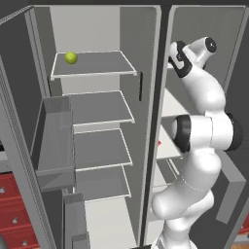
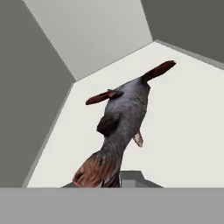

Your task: There's a fish in the fridge that needs to be moved to the freezer for freezing. Pick up the fish from the fridge, place it on any shelf in the freezer, and close the fridge and freezer doors when done.

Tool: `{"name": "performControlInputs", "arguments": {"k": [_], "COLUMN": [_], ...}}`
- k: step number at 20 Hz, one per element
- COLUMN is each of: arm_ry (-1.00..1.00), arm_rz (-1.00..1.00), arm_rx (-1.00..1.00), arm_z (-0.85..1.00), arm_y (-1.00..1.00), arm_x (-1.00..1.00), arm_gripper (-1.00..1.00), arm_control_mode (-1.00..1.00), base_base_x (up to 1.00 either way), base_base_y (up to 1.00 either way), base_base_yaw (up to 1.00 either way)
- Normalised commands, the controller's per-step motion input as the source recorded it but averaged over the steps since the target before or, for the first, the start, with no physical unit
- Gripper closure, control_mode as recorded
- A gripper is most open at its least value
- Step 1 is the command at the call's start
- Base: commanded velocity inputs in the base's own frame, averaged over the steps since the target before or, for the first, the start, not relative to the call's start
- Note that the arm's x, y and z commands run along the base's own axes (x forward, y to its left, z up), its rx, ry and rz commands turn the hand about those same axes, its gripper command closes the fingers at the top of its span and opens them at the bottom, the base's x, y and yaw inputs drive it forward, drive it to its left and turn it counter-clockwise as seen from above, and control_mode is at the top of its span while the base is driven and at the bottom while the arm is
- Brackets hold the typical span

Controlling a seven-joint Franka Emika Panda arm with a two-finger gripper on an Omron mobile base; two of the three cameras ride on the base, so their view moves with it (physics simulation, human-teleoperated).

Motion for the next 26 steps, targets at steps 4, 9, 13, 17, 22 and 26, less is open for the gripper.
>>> {"name": "performControlInputs", "arguments": {"k": [4, 9, 13, 17, 22, 26], "arm_ry": [0.00, 0.00, 0.00, -0.02, -0.17, -0.24], "arm_rz": [0.01, 0.02, 0.08, 0.10, 0.08, 0.03], "arm_rx": [0.00, 0.00, 0.00, 0.00, -0.01, -0.11], "arm_z": [-0.32, -0.25, -0.03, 0.00, 0.00, 0.00], "arm_y": [0.00, 0.00, 0.00, 0.00, 0.07, 0.33], "arm_x": [0.42, 0.42, 0.05, -0.11, -0.68, -0.96], "arm_gripper": [1.00, -1.00, -1.00, -1.00, -1.00, -1.00], "arm_control_mode": [-1.00, -1.00, -1.00, -1.00, -1.00, -1.00], "base_base_x": [0.00, 0.00, 0.00, 0.00, 0.00, 0.00], "base_base_y": [0.00, 0.00, 0.00, 0.00, 0.00, 0.00], "base_base_yaw": [0.00, 0.00, 0.00, 0.00, 0.00, 0.00]}}
